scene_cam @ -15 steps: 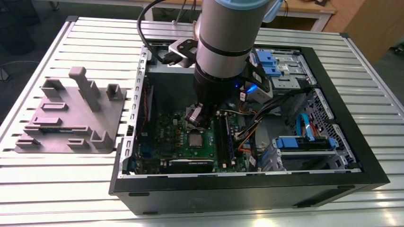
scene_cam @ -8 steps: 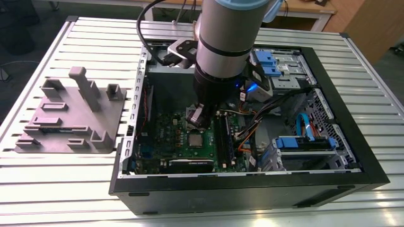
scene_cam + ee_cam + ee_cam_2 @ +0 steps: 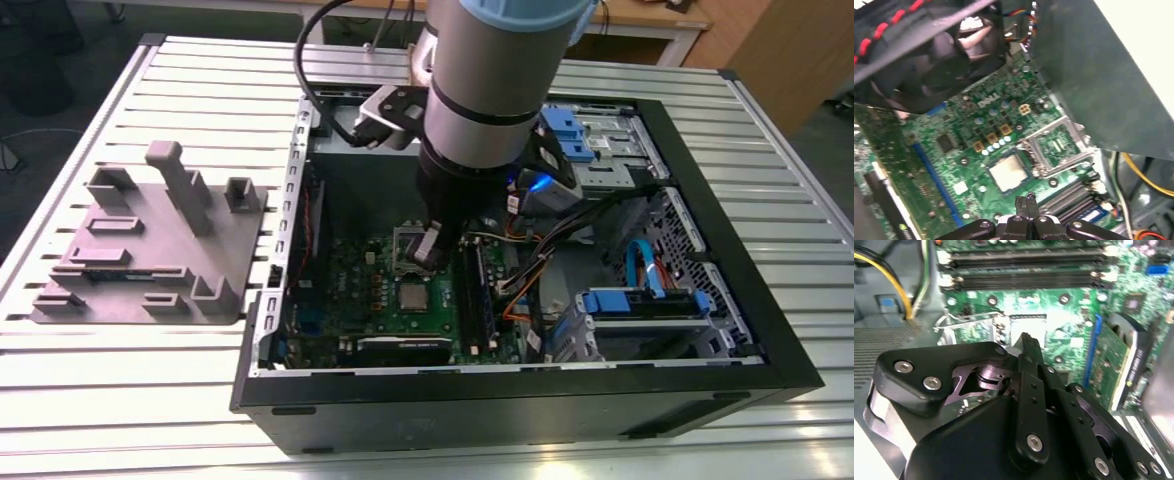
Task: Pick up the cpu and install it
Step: 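Close the cpu cover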
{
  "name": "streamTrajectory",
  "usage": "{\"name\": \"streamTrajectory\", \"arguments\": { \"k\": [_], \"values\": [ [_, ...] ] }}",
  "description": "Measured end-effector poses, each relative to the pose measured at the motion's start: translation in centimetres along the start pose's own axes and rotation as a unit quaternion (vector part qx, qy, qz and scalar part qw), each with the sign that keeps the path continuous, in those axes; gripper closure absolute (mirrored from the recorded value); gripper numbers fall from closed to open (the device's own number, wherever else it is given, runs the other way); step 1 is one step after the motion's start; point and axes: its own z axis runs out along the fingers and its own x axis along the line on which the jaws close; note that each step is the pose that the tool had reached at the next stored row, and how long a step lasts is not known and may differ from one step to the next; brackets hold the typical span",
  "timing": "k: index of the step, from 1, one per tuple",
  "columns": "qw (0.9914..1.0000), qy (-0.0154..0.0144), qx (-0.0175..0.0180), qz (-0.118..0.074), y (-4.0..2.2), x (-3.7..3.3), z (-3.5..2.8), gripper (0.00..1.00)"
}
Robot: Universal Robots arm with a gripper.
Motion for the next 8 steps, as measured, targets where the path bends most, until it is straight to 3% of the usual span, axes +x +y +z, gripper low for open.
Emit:
{"name": "streamTrajectory", "arguments": {
  "k": [3,4,6,8],
  "values": [
    [0.99965,-0.0220,-0.0141,-0.003,-0.25,-0.17,0.00,0.90],
    [0.99951,-0.0260,-0.0169,-0.005,-0.27,-0.18,0.03,0.90],
    [0.99928,-0.0286,-0.0194,-0.016,-0.28,-0.18,0.21,0.90],
    [0.99885,-0.0273,-0.0205,-0.034,-0.29,-0.17,0.38,0.90]
  ]
}}
